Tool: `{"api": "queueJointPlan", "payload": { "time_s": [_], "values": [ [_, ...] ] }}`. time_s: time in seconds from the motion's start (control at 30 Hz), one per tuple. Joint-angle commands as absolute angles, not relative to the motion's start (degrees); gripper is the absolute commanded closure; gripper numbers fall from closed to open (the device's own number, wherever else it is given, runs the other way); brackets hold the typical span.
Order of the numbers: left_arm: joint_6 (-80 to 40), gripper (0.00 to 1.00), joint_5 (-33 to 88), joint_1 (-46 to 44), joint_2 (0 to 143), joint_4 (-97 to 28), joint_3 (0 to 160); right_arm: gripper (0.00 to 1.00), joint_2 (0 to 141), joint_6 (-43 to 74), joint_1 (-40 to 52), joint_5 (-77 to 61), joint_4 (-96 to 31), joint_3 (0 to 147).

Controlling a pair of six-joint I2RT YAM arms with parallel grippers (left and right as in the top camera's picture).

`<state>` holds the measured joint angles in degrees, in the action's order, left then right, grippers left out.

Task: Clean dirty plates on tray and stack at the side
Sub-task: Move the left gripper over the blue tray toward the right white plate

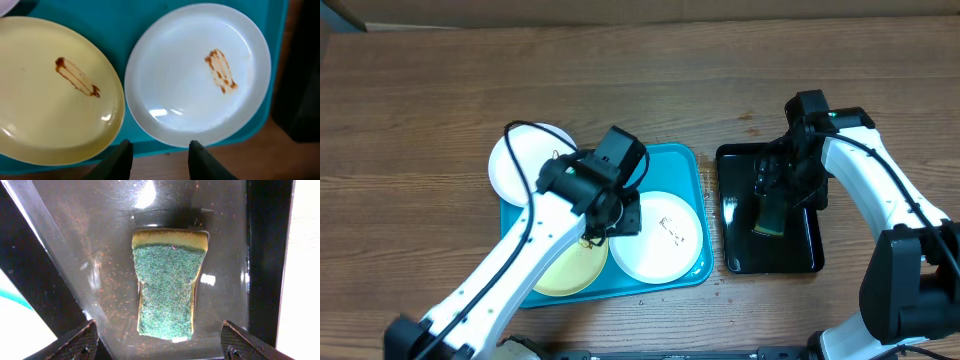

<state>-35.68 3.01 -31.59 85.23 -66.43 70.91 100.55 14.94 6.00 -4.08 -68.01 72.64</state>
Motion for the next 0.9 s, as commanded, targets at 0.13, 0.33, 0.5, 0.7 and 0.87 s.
{"api": "queueJointPlan", "payload": {
  "time_s": [0.13, 0.33, 0.5, 0.7, 0.87],
  "values": [
    [-27.0, 0.58, -2.1, -30.3, 95.9, -62.6, 70.2, 0.20, 98.7, 14.9, 5.9, -4.2, -67.8, 72.9],
    [-24.0, 0.59, -2.0, -27.1, 101.4, -60.9, 70.2, 0.20, 98.7, 14.9, 5.9, -4.2, -67.6, 72.9],
    [-20.4, 0.64, -1.1, -25.9, 103.9, -57.0, 70.2, 0.20, 98.7, 14.9, 5.9, -4.1, -67.6, 72.9],
    [-18.2, 0.63, 1.4, -26.0, 106.4, -56.7, 69.9, 0.20, 98.7, 14.9, 5.9, -4.1, -67.6, 72.9],
    [-17.5, 0.71, 1.3, -26.0, 108.4, -56.5, 69.4, 0.20, 98.7, 14.8, 5.9, -4.1, -67.6, 72.9]
  ]
}}
